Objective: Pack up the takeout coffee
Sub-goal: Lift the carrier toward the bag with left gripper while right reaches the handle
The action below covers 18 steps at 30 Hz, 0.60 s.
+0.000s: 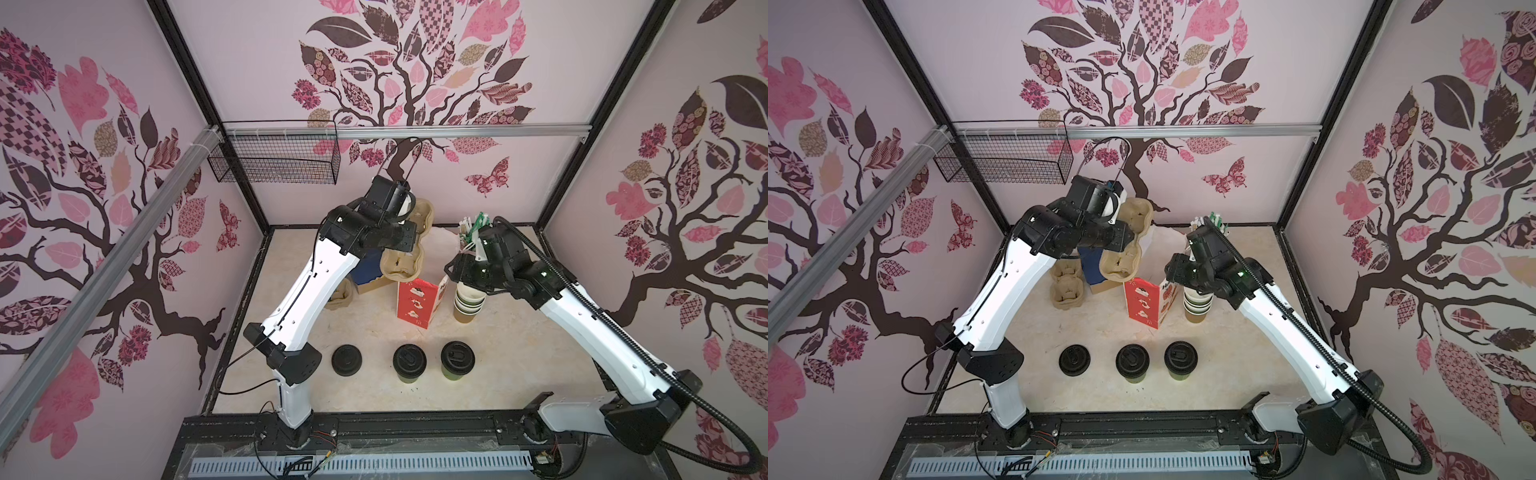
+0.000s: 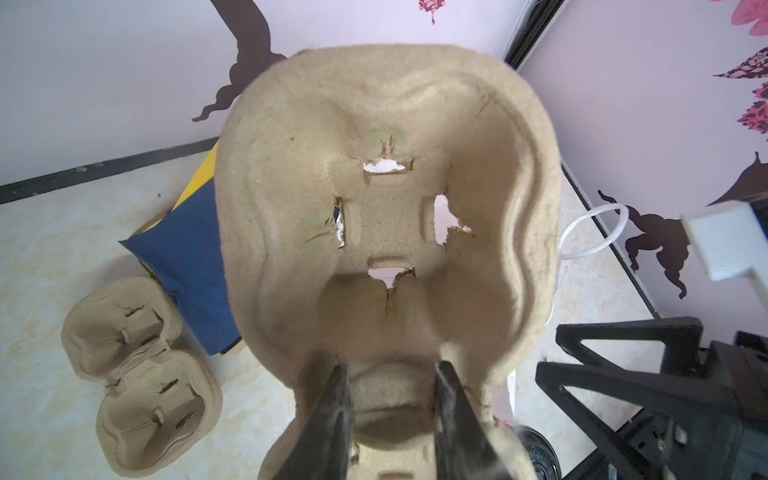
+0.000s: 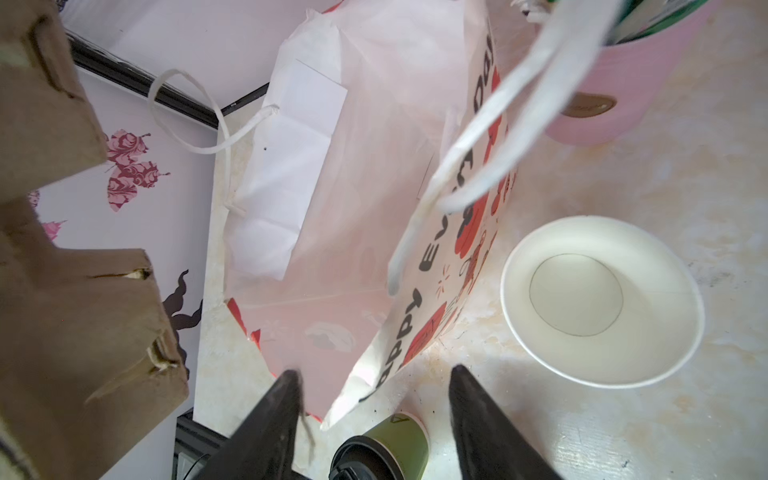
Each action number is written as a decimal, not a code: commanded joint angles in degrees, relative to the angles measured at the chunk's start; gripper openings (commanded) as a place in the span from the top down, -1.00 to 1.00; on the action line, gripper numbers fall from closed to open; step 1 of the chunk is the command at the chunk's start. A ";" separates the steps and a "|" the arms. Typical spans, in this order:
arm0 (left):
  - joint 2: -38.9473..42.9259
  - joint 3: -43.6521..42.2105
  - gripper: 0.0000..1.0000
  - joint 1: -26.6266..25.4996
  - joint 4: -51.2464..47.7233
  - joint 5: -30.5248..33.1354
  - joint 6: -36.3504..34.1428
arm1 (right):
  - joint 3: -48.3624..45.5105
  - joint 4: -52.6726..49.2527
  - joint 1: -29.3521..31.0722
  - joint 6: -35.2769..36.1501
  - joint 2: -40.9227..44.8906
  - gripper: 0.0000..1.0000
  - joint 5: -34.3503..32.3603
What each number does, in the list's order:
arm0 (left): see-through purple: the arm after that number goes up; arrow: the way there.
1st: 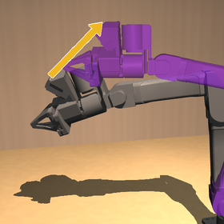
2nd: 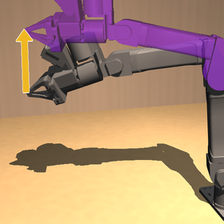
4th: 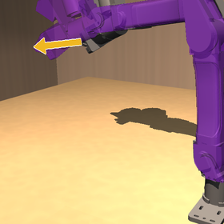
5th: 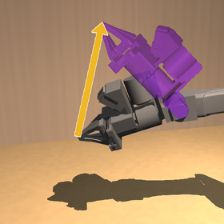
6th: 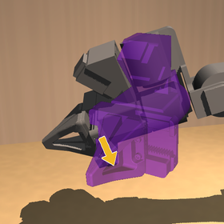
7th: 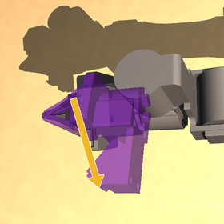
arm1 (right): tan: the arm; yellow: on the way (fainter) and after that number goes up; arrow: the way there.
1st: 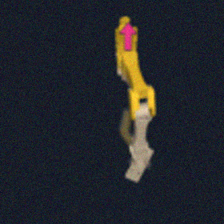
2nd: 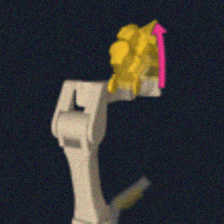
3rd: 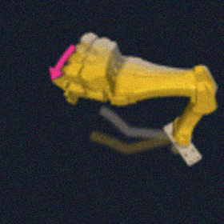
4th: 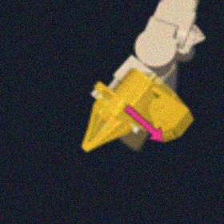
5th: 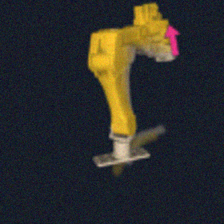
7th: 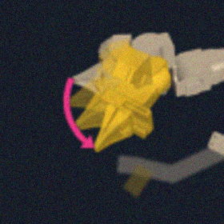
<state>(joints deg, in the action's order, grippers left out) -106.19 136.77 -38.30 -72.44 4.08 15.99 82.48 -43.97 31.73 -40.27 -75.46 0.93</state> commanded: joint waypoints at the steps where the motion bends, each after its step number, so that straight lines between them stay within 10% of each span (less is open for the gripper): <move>1: 3.55 -1.52 0.60 -0.19 1.63 1.90 -0.65 | 3.05 -1.03 0.01 -1.26 -2.71 -0.15 -6.82; 18: 6.52 -4.63 0.60 -0.19 0.59 3.22 -0.69 | 5.50 -1.29 0.66 -1.86 -8.69 0.63 -6.08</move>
<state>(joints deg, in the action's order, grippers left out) -101.19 133.27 -38.30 -72.34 6.57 15.99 85.91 -43.92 32.10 -42.02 -83.55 -5.41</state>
